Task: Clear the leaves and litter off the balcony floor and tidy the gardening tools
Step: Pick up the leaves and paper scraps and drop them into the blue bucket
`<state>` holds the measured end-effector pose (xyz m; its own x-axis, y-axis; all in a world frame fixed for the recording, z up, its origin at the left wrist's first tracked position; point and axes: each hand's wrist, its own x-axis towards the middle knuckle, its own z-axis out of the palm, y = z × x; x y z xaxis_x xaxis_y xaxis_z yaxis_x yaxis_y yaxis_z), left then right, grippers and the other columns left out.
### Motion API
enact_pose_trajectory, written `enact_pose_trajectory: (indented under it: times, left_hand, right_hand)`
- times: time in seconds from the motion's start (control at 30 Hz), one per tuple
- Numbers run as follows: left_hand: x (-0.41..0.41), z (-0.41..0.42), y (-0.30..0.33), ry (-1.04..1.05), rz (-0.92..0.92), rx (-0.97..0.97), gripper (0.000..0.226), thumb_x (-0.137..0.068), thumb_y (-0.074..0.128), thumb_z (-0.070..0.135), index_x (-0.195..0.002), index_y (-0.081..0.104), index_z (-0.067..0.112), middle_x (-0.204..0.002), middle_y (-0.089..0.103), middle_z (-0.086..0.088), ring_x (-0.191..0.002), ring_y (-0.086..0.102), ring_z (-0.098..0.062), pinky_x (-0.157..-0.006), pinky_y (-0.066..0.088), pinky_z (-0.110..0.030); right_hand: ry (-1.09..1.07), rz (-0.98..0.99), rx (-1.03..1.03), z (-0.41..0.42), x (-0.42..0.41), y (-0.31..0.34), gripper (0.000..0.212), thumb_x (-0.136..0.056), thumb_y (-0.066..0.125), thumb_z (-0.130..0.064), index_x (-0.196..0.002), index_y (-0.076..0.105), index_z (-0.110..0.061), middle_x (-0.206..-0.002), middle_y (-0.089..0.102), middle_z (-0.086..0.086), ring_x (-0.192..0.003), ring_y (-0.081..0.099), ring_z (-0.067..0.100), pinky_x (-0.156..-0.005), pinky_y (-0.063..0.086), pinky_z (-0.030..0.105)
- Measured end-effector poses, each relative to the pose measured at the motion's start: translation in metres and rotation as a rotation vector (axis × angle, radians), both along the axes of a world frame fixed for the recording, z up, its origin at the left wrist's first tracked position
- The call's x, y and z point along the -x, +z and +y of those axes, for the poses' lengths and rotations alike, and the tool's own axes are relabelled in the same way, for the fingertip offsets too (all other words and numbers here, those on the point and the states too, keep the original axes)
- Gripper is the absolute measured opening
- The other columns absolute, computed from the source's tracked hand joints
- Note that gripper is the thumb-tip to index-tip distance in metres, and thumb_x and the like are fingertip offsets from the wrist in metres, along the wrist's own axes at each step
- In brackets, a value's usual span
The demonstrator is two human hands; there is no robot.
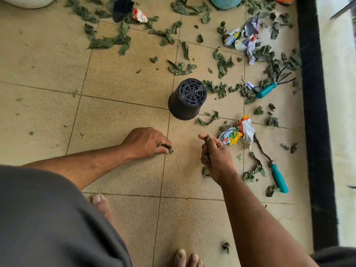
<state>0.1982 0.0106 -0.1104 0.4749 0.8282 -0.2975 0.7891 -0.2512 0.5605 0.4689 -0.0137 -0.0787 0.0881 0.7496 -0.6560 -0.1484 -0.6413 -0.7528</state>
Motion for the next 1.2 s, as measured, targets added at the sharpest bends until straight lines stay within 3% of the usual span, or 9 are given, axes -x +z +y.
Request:
enact_pose_trajectory:
  times: [0.2,0.3,0.4,0.5,0.63,0.77,0.87,1.0,1.2]
  left_hand:
    - [-0.005,0.009,0.001,-0.024,0.108,0.038,0.021,-0.101,0.063,0.055,-0.112,0.068,0.039,-0.096,0.072,0.019,-0.084,0.066,-0.006,-0.07,0.048,-0.028]
    - [-0.002,0.019,0.015,0.069,0.007,0.212,0.019,-0.103,0.063,0.048,-0.109,0.067,0.03,-0.088,0.066,0.016,-0.074,0.061,-0.004,-0.06,0.042,-0.027]
    - [0.008,0.028,0.033,0.3,-0.154,0.452,0.019,-0.101,0.067,0.049,-0.111,0.066,0.032,-0.104,0.066,0.01,-0.09,0.063,-0.012,-0.071,0.046,-0.03]
    - [0.025,0.029,0.05,0.637,-0.56,0.821,0.034,-0.095,0.074,0.037,-0.125,0.062,0.024,-0.088,0.068,0.002,-0.079,0.06,-0.015,-0.063,0.045,-0.028]
    - [0.057,0.023,0.057,0.683,-0.955,1.107,0.032,-0.083,0.083,0.023,-0.1,0.056,0.018,-0.081,0.06,-0.009,-0.06,0.05,-0.014,-0.044,0.037,-0.024]
    - [0.074,0.013,0.058,0.703,-1.049,1.165,0.021,-0.092,0.072,0.02,-0.098,0.053,0.019,-0.119,0.072,-0.021,-0.058,0.05,-0.011,-0.044,0.038,-0.022]
    - [0.083,0.006,0.058,0.68,-1.1,1.195,0.01,-0.094,0.062,0.013,-0.096,0.054,0.019,-0.135,0.069,-0.02,-0.059,0.05,-0.009,-0.046,0.036,-0.021]
    - [0.087,0.004,0.052,0.724,-1.082,1.074,0.019,-0.092,0.06,0.007,-0.107,0.067,0.014,-0.112,0.071,-0.014,-0.061,0.049,-0.014,-0.046,0.036,-0.025]
    - [0.078,0.009,0.051,0.757,-0.935,1.001,0.024,-0.097,0.06,0.011,-0.117,0.073,0.006,-0.095,0.068,-0.01,-0.061,0.052,-0.013,-0.044,0.036,-0.023]
  right_hand:
    - [0.061,-0.875,-0.108,-0.006,-0.016,-0.005,0.067,-0.103,0.033,-0.074,-0.063,0.053,-0.023,-0.052,0.05,-0.007,-0.051,0.05,0.018,-0.053,0.042,0.035]
    - [0.31,-1.214,-0.097,-0.034,-0.028,-0.013,0.07,-0.099,0.029,-0.081,-0.069,0.053,-0.022,-0.059,0.058,-0.004,-0.055,0.058,0.019,-0.055,0.051,0.035]
    - [0.646,-1.369,-0.031,-0.068,-0.032,-0.022,0.064,-0.091,0.028,-0.09,-0.087,0.046,-0.028,-0.073,0.06,-0.006,-0.066,0.062,0.018,-0.063,0.055,0.037]
    - [0.819,-1.42,-0.091,-0.077,-0.029,-0.031,0.05,-0.099,0.025,-0.079,-0.098,0.042,-0.032,-0.087,0.059,-0.005,-0.072,0.063,0.019,-0.064,0.056,0.037]
    - [0.796,-1.282,-0.296,-0.047,-0.003,-0.034,0.032,-0.109,0.032,-0.053,-0.096,0.047,-0.027,-0.089,0.053,-0.003,-0.067,0.059,0.022,-0.057,0.049,0.036]
    - [0.298,-1.167,-0.363,0.002,0.029,-0.03,0.033,-0.108,0.038,-0.042,-0.087,0.048,-0.019,-0.072,0.055,0.0,-0.06,0.054,0.022,-0.056,0.048,0.043]
    - [0.139,-1.064,-0.32,0.034,0.035,-0.022,0.017,-0.111,0.043,-0.033,-0.109,0.051,-0.017,-0.076,0.061,-0.002,-0.061,0.057,0.019,-0.06,0.045,0.035]
    - [0.224,-1.127,-0.315,0.064,0.027,-0.018,0.036,-0.111,0.042,-0.031,-0.148,0.042,-0.029,-0.095,0.058,-0.005,-0.076,0.056,0.019,-0.071,0.045,0.031]
    - [0.548,-1.257,-0.193,0.061,0.017,-0.037,0.023,-0.108,0.048,-0.043,-0.112,0.042,-0.022,-0.092,0.067,0.006,-0.075,0.063,0.027,-0.066,0.054,0.042]
